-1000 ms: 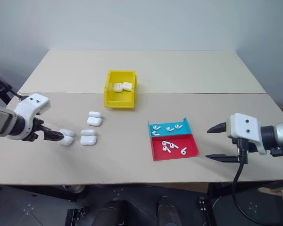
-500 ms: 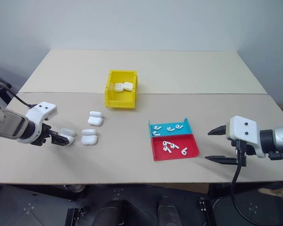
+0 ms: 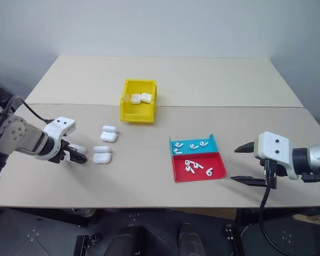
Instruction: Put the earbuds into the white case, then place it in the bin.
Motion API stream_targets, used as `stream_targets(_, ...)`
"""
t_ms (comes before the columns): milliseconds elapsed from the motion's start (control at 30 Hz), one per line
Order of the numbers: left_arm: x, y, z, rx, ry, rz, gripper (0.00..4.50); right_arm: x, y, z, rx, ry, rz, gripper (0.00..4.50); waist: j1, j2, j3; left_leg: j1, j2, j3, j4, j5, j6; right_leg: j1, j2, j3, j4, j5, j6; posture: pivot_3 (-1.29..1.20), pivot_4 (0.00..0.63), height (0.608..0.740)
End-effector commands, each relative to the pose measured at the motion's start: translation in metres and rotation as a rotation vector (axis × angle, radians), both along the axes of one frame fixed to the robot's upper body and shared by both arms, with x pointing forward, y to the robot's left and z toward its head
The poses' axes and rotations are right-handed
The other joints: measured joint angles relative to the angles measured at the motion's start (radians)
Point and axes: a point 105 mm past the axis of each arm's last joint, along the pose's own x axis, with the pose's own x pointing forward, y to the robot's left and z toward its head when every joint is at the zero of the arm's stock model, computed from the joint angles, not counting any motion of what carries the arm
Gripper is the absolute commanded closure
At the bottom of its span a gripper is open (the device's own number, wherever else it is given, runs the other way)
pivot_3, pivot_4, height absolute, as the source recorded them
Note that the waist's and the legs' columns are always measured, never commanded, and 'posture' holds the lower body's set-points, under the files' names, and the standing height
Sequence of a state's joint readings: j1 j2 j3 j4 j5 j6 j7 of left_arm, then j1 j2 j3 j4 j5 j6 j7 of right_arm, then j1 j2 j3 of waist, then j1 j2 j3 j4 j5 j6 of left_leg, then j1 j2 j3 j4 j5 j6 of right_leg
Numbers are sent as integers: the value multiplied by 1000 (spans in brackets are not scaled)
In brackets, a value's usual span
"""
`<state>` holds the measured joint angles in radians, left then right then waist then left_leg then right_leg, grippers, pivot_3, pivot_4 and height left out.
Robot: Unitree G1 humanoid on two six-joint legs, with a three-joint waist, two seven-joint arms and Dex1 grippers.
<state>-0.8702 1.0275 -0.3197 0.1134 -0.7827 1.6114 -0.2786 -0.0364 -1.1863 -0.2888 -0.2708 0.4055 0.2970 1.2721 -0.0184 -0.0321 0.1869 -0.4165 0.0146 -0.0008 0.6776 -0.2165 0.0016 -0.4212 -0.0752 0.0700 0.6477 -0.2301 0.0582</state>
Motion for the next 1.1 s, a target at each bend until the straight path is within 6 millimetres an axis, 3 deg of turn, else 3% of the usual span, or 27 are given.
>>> stream_targets(33,5,2,9,11,-25,10,0,-1,1,8,0,-41,-5,45,0,0,0,0,0,0,0,0,0,0,0,0,0,0,0,0,150,740)
stream_targets(467,5,4,-3,16,17,16,0,-1,2,6,-4,-49,-12,45,1,0,0,0,0,0,0,0,0,0,0,0,0,0,0,0,150,740)
stream_targets(700,7,2,-11,-13,31,18,1722,2,2,6,-11,-58,-16,0,2,0,-1,1,0,0,0,0,0,1,0,0,0,0,0,0,150,740)
stream_targets(767,7,1,-10,-13,27,14,1721,2,2,7,-12,-60,-13,0,2,0,-1,2,0,0,0,0,0,2,0,0,1,0,0,0,150,740)
stream_targets(933,7,-3,1,15,-49,-51,1721,2,2,9,-15,-65,-12,0,2,0,-1,2,0,0,0,0,0,2,0,0,0,0,0,0,150,740)
stream_targets(1100,6,-18,33,35,-235,-181,1721,3,5,22,-33,-80,10,0,2,0,-1,-1,0,0,1,0,0,0,0,0,0,0,0,0,150,740)
